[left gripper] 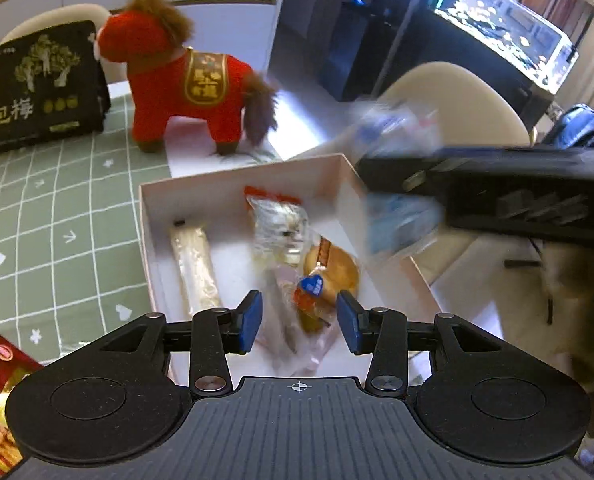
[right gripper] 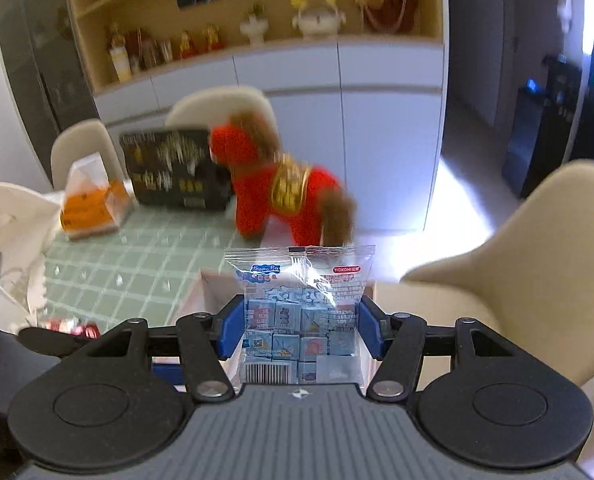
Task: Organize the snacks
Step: 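Lower the biscuit packet into the pink box and open the left gripper, then lower the candy bag into the pink box and open the right gripper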
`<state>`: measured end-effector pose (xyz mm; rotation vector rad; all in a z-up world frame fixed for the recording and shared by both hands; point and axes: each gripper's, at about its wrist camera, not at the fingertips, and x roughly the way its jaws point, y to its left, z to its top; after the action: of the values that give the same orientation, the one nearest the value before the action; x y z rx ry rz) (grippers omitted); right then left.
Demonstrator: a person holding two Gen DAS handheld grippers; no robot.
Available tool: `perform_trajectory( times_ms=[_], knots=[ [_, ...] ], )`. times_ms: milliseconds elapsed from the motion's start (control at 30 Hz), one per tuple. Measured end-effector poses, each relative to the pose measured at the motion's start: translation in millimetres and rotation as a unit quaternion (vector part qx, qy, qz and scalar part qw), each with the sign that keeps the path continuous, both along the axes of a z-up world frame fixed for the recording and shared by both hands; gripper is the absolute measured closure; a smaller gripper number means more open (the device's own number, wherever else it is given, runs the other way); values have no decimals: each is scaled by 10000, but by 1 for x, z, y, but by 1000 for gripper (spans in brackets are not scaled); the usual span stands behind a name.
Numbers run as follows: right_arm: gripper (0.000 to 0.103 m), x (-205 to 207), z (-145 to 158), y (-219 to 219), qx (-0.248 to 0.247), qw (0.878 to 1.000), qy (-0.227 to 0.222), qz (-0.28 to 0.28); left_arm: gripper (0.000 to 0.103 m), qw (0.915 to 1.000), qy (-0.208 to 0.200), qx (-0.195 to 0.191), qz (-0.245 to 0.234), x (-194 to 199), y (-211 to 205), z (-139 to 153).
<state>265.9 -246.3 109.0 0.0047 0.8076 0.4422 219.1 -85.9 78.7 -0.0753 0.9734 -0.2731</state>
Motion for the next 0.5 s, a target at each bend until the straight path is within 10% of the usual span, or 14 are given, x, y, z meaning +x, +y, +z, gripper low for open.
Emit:
perform_trajectory(
  times_ms=[300,500],
  knots=[
    [35,14,-53,18,183,9965,814,-42,57,9993,-225,-115,282,-25,52,17],
    [30,-7,-48,23,195,9976,651,-111,57,9840,-51,-48,1782,-42,145,4]
  ],
)
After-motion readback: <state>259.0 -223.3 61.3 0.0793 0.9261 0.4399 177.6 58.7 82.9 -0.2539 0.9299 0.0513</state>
